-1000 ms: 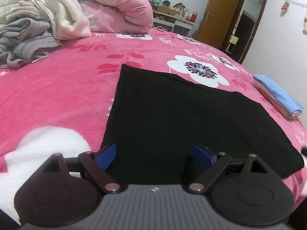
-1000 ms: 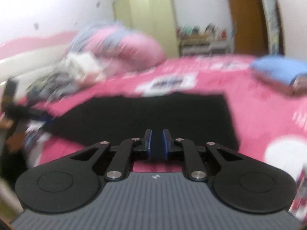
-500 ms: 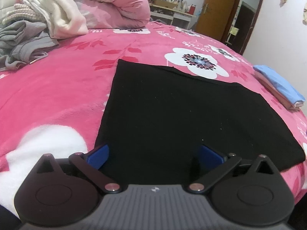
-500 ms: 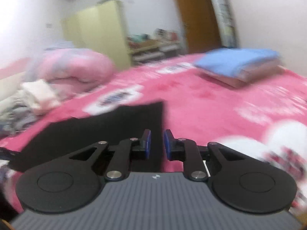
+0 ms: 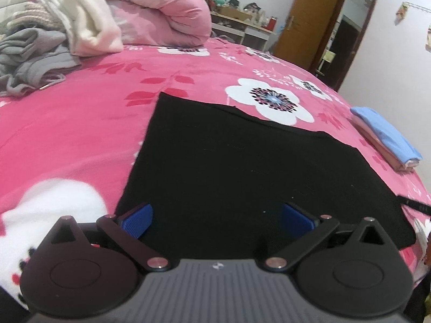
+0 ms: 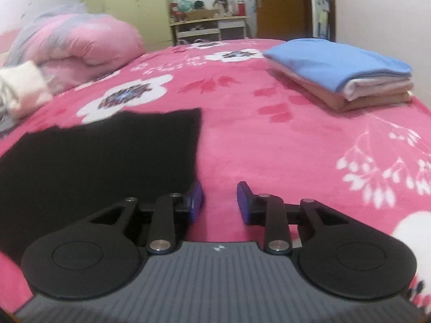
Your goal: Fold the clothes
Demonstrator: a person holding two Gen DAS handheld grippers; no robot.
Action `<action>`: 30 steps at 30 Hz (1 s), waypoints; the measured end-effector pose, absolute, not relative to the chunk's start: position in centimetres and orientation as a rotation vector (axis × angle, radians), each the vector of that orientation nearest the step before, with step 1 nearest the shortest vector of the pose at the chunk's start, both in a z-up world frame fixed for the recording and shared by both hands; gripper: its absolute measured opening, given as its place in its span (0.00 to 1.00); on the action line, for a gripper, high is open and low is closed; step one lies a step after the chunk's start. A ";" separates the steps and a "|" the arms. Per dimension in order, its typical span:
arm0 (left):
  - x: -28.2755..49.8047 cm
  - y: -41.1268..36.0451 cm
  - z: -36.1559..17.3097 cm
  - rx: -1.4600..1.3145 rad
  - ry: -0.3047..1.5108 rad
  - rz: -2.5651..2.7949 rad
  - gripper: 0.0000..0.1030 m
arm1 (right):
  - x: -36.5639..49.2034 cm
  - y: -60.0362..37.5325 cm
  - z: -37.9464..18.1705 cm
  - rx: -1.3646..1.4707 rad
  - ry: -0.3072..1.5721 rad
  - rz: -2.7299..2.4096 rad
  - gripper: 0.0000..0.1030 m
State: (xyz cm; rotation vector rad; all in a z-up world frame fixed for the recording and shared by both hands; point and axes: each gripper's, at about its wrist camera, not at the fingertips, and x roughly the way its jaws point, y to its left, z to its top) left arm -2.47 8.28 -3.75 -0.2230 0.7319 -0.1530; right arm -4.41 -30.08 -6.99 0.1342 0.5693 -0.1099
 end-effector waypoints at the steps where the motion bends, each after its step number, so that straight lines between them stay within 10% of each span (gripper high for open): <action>1: -2.3 8.2 -3.7 -0.219 0.730 -0.159 1.00 | -4.2 -29.6 -6.5 0.096 0.564 -0.119 0.27; 18: -1.3 7.0 -5.4 -0.077 0.759 -0.140 1.00 | 10.4 -34.0 -6.6 0.152 0.692 0.001 0.29; 30: -1.3 7.4 -5.6 -0.059 0.769 -0.159 1.00 | 13.8 -16.6 -6.2 -0.029 0.774 0.522 0.26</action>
